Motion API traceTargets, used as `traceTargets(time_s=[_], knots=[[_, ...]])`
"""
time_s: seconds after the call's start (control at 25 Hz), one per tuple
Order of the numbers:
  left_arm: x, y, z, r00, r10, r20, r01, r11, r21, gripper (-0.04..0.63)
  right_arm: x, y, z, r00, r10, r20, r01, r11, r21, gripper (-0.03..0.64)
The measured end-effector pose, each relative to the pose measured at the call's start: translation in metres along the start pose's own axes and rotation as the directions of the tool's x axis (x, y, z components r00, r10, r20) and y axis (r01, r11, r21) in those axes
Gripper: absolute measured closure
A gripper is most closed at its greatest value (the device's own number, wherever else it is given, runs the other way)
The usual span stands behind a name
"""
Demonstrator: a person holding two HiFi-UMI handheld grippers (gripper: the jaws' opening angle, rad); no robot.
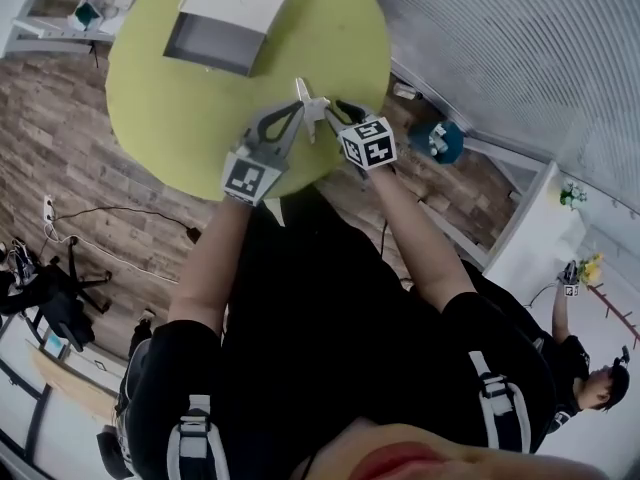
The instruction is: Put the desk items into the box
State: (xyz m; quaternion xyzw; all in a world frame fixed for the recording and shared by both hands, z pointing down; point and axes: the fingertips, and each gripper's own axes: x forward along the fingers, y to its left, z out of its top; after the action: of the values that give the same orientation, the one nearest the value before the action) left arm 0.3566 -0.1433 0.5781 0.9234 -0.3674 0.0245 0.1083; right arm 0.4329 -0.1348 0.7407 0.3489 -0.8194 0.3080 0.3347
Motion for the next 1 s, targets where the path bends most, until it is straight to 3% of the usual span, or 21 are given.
traceTargets(time_s=[0.12, 0.56, 0.76, 1.0], knots=[[0.004, 0.004, -0.002, 1.0, 0.012, 0.018, -0.011, 0.999, -0.038, 0.584, 0.014, -0.005, -0.011, 0.999, 0.004, -0.033, -0.004, 1.0, 0.015, 0.497], [-0.005, 0.006, -0.002, 0.999, 0.039, 0.023, -0.039, 0.999, -0.03, 0.584, 0.046, -0.005, -0.039, 0.993, 0.042, -0.11, -0.03, 0.993, 0.115, 0.481], [-0.015, 0.009, 0.004, 0.998, 0.049, 0.028, -0.048, 0.999, -0.024, 0.584, 0.044, 0.002, -0.029, 0.994, 0.062, -0.091, -0.047, 0.987, 0.152, 0.542], [-0.021, 0.007, 0.014, 0.997, 0.048, 0.055, -0.048, 0.999, -0.014, 0.584, 0.039, 0.019, -0.012, 0.995, 0.066, -0.077, -0.058, 0.993, 0.101, 0.589]])
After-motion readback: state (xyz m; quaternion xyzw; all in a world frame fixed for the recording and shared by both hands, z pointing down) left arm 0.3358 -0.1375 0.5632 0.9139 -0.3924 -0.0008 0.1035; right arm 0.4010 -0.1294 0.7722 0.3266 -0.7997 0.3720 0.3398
